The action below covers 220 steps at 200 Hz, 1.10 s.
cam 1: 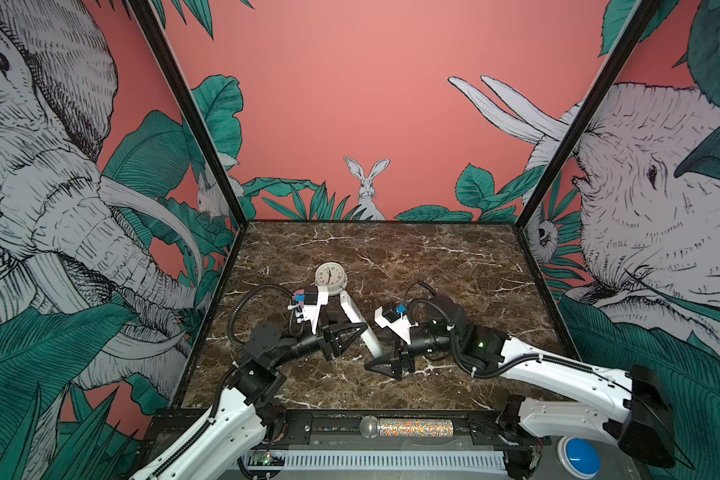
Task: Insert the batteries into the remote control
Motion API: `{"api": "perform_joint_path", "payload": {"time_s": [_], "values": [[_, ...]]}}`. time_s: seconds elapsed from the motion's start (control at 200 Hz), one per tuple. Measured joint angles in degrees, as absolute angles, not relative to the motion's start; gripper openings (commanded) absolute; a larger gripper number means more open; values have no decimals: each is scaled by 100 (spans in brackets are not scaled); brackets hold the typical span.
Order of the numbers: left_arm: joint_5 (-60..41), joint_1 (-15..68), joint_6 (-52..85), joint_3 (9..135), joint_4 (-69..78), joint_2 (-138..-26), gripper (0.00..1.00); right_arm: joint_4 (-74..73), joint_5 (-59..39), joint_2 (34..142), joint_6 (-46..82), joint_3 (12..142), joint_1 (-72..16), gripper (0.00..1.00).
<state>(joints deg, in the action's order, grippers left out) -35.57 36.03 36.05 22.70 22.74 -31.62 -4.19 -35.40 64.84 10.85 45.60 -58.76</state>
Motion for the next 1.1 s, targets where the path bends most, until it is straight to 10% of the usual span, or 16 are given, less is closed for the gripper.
{"api": "perform_joint_path", "payload": {"time_s": [1.1], "values": [[-1127, 3607, 3061, 4093, -2477, -4619, 0, 744, -478, 5419, 196, 3793, -5819, 99]]}}
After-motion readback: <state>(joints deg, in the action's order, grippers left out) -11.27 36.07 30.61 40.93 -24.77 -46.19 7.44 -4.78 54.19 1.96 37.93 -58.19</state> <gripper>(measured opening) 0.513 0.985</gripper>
